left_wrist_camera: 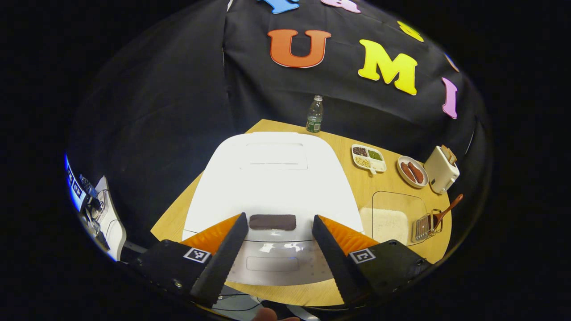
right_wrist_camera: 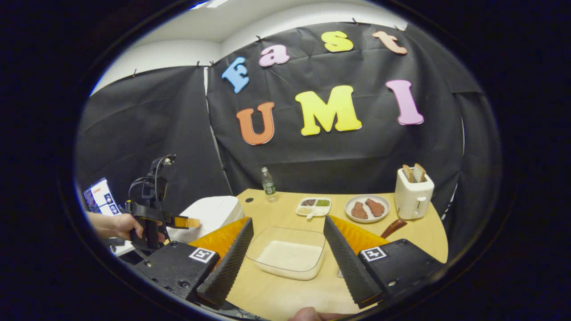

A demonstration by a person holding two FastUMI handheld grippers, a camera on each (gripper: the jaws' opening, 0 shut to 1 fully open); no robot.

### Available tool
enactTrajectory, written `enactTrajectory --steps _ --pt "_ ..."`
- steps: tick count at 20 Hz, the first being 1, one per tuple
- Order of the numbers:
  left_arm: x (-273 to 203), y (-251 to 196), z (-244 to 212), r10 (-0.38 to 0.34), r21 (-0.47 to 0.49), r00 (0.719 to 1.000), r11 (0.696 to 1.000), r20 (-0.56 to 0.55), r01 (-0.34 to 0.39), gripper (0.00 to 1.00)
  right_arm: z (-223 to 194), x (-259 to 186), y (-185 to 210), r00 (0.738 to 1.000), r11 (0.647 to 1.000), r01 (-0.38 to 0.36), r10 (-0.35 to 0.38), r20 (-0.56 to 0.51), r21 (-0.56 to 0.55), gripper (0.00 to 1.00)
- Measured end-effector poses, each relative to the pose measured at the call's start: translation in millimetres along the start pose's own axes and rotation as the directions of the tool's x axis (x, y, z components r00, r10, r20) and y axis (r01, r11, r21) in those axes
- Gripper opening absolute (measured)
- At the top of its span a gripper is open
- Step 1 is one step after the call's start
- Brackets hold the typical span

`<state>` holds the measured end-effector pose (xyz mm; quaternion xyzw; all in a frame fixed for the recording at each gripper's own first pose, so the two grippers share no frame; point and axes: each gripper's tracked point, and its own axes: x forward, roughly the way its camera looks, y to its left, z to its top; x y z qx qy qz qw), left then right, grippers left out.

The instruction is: Close the left gripper, press the button to open the rice cooker; take a wooden spoon from the chopstick holder with the right hand, scoop a spoonful of rice and pour it into the rice cooker, then put the wooden spoon back into the chopstick holder.

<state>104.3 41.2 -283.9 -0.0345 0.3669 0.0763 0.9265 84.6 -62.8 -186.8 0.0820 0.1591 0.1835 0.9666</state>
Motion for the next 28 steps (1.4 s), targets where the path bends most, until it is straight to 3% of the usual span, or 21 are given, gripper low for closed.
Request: enactTrajectory --steps 5,7,10,15,19,23,25,28 --pt "-9.3 4.0 18.2 0.011 -0.045 0.992 0.999 0.124 -0.005 0.94 9.6 4.9 15.7 0.999 0.999 -0.048 0.048 0.011 0.011 1.00" --pt "-24.7 3.5 42.7 0.020 -0.032 0.976 0.999 0.218 -0.013 0.94 16.0 4.1 15.6 0.999 0.999 -0.042 0.043 0.028 -0.016 1.00" --pt "-73.1 -14.8 80.3 -0.003 -0.003 0.930 1.000 0.367 0.004 0.94 25.9 -1.5 14.0 0.998 0.999 0.003 -0.001 0.061 -0.036 1.00" --pt "-177.1 -51.0 121.5 -0.112 0.037 0.818 0.993 0.565 0.110 0.93 60.2 -38.8 29.8 0.977 0.988 0.140 -0.128 0.172 -0.058 1.00" --pt "-262.8 -63.5 102.4 -0.188 0.053 0.754 0.978 0.629 0.200 0.93 70.6 -99.1 71.2 0.955 0.974 0.212 -0.188 0.231 -0.085 1.00" --pt "-327.5 -51.8 63.3 -0.248 0.097 0.713 0.964 0.656 0.246 0.93 56.3 -166.3 115.3 0.932 0.957 0.279 -0.251 0.261 -0.077 1.00" --pt "-353.2 -55.1 44.6 -0.281 0.134 0.698 0.957 0.659 0.259 0.94 47.0 -196.3 129.8 0.917 0.944 0.322 -0.293 0.269 -0.068 1.00" --pt "-382.1 -56.5 21.2 -0.323 0.171 0.689 0.944 0.649 0.282 0.94 30.4 -223.7 151.0 0.918 0.941 0.332 -0.307 0.252 -0.064 0.99"
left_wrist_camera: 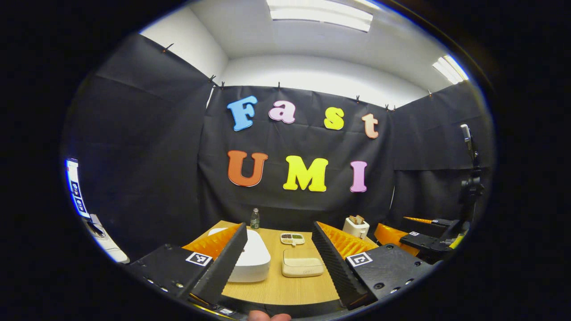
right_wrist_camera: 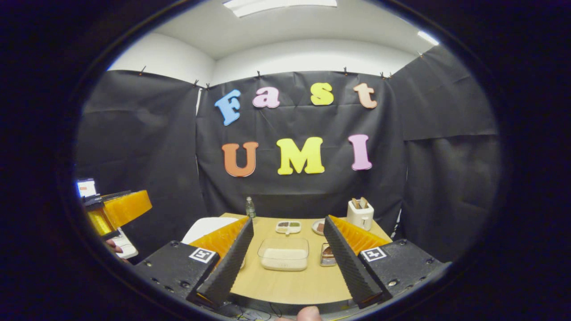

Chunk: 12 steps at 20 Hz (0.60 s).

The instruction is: Close the left gripper, press the button to open the rice cooker; take a wooden spoon from the chopstick holder with the right hand, scoop a spoonful of rice and pour it into the rice cooker, then put the wooden spoon back into the chopstick holder.

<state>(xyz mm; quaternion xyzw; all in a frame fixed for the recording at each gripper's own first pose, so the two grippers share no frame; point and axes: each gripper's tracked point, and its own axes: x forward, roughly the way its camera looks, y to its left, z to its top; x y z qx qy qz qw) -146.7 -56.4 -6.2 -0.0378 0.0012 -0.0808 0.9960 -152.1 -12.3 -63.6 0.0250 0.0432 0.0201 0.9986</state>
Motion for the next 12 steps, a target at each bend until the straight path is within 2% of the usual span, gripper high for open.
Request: enactTrajectory --steps 4,6,12 --pt "-24.4 -5.8 7.7 -0.001 -0.020 1.000 1.000 0.015 0.002 0.94 5.2 -25.1 5.6 1.000 1.000 -0.001 0.001 0.028 -0.007 1.00" --pt "-29.6 -2.5 8.9 0.022 -0.033 1.000 0.999 0.011 -0.021 0.94 4.9 -29.0 6.2 1.000 1.000 -0.004 0.004 0.023 -0.011 0.99" --pt "-38.6 -4.4 9.5 0.023 -0.031 1.000 0.999 -0.006 -0.024 0.94 -0.5 -39.9 0.4 1.000 1.000 0.010 -0.010 0.023 0.002 0.99"
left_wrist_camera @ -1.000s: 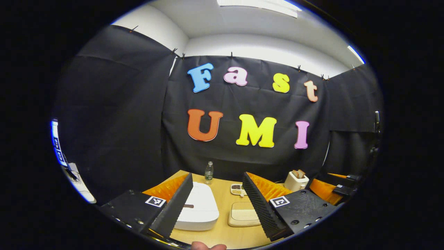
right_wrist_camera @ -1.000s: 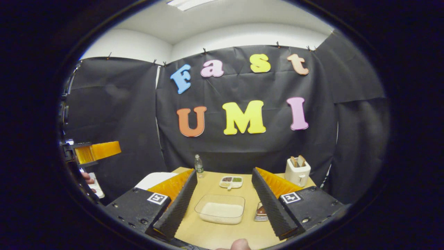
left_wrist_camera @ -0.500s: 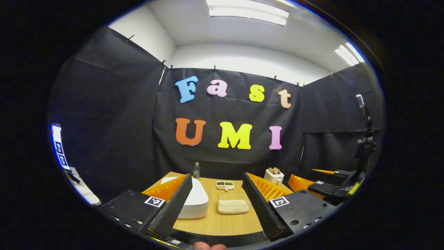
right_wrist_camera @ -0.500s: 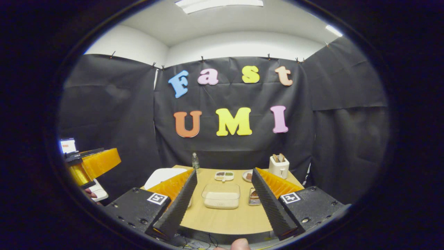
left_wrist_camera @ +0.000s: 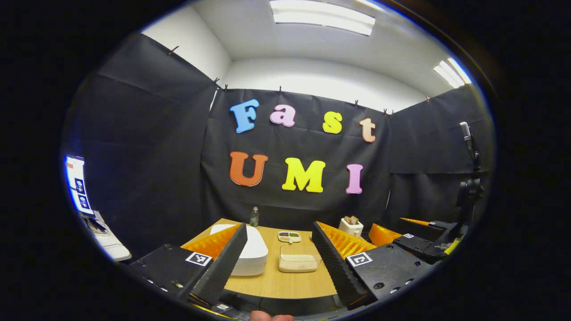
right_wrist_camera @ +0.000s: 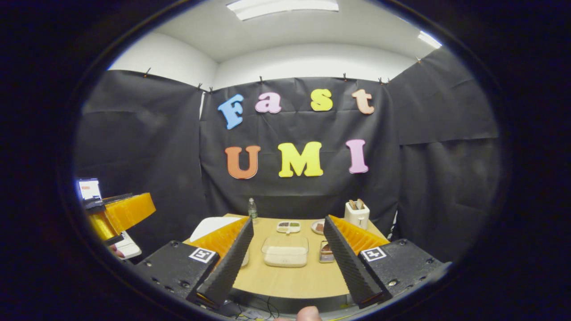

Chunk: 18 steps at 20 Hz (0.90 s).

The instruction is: Close the left gripper, press the button to open the rice cooker; take a wooden spoon from the chopstick holder with the right hand, scoop a spoonful of rice and pour it into the rice cooker, then put the wooden spoon back into the chopstick holder.

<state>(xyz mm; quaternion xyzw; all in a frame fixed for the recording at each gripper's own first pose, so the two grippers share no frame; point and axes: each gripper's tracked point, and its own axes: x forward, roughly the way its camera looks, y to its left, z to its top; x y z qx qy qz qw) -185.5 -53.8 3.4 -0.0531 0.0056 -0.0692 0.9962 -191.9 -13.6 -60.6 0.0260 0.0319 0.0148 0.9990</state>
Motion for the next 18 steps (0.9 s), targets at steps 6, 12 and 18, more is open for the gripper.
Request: enactTrajectory --steps 6,12,18 --pt "-9.3 -8.7 -2.2 -0.025 -0.005 1.000 1.000 -0.016 0.024 0.94 -9.5 -10.7 2.5 1.000 1.000 -0.004 0.004 -0.024 0.021 1.00" --pt "-14.2 -5.3 -3.5 -0.018 -0.018 1.000 1.000 -0.004 0.018 0.94 -2.9 -15.2 9.7 1.000 0.999 -0.007 0.008 -0.016 0.048 1.00" --pt "-14.6 -5.4 -5.6 -0.023 -0.046 1.000 0.999 -0.011 0.022 0.94 -8.2 -15.2 15.0 0.999 0.999 -0.020 0.021 -0.025 0.035 1.00"
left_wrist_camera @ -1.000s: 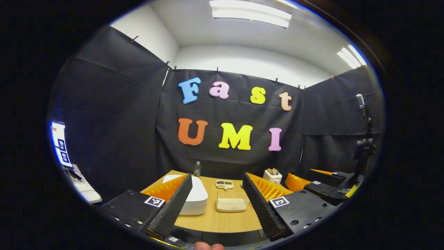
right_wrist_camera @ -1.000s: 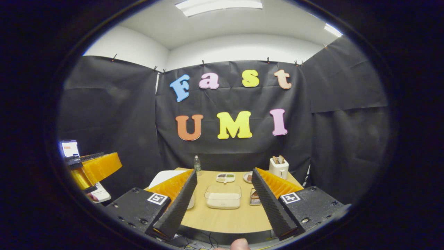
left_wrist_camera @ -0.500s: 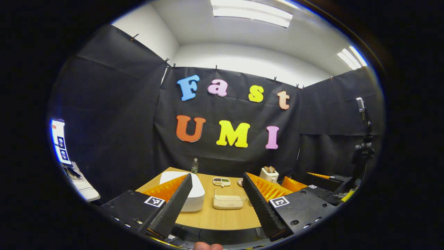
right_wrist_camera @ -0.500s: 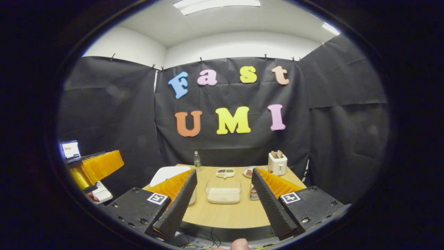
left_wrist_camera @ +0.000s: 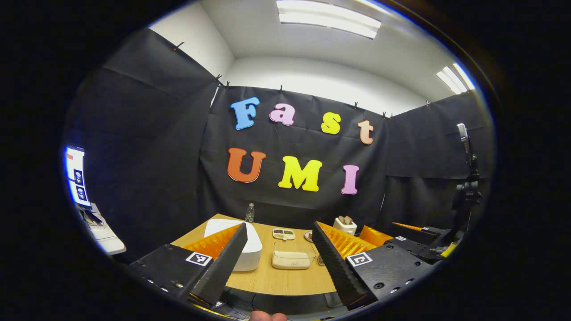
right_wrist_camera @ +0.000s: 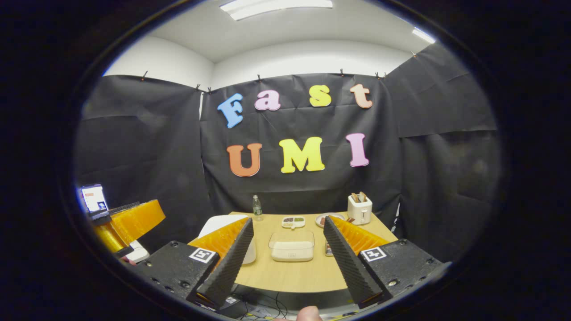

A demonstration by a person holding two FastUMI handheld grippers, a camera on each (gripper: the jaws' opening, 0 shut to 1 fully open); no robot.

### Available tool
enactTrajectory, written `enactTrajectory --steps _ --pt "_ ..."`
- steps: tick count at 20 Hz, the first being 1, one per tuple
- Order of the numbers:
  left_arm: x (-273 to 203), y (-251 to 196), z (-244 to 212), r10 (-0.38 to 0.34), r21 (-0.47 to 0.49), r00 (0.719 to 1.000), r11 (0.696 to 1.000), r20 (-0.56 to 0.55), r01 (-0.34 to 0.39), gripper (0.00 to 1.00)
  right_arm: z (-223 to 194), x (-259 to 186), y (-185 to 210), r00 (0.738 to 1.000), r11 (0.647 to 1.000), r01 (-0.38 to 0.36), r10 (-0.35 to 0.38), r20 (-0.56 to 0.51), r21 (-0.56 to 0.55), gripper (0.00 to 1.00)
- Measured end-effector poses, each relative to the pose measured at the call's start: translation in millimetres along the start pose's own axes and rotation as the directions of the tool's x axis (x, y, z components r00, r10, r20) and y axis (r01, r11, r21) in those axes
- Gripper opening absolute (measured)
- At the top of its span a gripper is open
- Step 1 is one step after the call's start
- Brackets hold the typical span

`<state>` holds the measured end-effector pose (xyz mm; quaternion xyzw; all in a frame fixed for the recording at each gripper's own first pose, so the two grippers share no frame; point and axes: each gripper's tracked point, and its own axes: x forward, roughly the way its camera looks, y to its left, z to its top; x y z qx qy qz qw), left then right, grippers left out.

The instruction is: Close the left gripper, press the button to open the rice cooker; take a wooden spoon from the chopstick holder with the right hand, scoop a spoonful of rice and pour it into the rice cooker, then put the wooden spoon back into the chopstick holder.

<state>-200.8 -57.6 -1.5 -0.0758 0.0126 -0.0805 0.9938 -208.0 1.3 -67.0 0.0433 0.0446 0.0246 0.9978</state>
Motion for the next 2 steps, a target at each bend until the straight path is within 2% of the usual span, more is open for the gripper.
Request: enactTrajectory --steps 2 --pt "0.5 0.6 -0.5 0.004 0.005 1.000 1.000 0.001 -0.004 0.94 1.7 -1.5 0.9 1.000 1.000 -0.003 0.003 0.007 -0.002 1.00"
